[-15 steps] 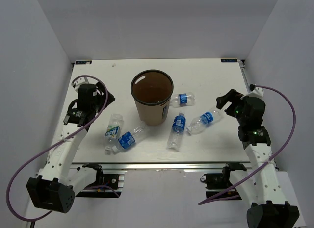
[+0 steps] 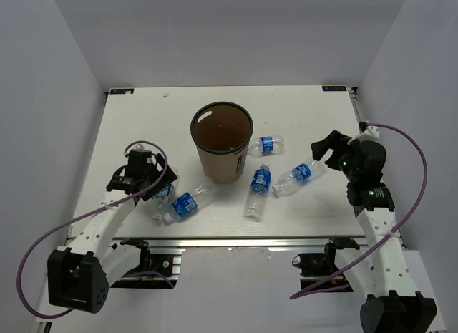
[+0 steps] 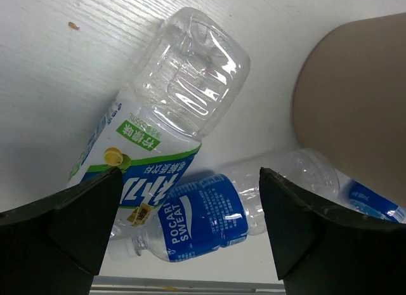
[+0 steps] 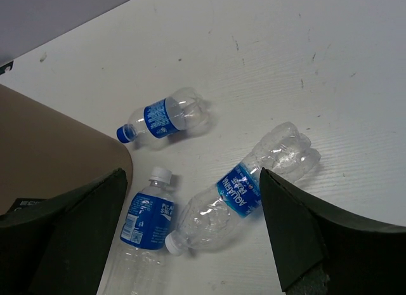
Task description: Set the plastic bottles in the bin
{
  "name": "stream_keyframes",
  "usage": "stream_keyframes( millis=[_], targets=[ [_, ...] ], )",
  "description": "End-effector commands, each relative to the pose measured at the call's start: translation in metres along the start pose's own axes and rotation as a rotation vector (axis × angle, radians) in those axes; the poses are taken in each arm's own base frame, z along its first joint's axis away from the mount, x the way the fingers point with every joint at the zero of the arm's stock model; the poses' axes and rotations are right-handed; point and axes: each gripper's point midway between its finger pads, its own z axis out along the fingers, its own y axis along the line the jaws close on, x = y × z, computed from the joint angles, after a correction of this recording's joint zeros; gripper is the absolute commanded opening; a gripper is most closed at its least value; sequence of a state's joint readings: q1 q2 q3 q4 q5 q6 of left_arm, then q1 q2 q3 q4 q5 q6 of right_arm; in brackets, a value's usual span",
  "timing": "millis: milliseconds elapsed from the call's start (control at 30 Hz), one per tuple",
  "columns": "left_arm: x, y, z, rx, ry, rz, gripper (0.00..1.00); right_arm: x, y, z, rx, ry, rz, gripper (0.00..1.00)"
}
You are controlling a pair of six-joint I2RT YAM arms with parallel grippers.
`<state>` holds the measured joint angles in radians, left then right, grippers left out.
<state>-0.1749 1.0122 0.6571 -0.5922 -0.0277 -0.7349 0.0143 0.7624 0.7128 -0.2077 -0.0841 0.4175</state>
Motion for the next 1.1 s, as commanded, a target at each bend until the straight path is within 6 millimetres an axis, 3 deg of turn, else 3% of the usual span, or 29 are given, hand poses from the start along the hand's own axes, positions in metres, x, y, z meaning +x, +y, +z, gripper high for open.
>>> stream_keyframes(
  millis=[0,233,467,600,767,1067],
  targets=[
    [0.01,0.016,0.006,-0.073,0.032,0.002,0.98,-0.009,0.009,0.002,-0.044,-0.017,-0.027,0.89],
    [0.003,0.023,0.004,-0.132,0.014,-0.003,0.98,-0.006,0.007,0.003,-0.036,-0.007,-0.03,0.89],
    [-0.037,-0.005,-0.01,-0.095,-0.057,0.045,0.98,-0.005,0.006,0.002,-0.035,-0.008,-0.038,0.89],
    [-0.026,-0.003,-0.001,-0.098,0.002,0.064,0.98,-0.006,0.005,0.002,-0.031,-0.018,-0.042,0.89],
    [-0.012,0.016,0.012,-0.176,0.052,0.073,0.98,-0.005,0.009,0.001,-0.052,-0.01,-0.049,0.89],
    [0.011,-0.008,0.019,-0.009,0.135,0.091,0.98,-0.001,0.01,0.004,-0.063,0.009,-0.046,0.89]
  ],
)
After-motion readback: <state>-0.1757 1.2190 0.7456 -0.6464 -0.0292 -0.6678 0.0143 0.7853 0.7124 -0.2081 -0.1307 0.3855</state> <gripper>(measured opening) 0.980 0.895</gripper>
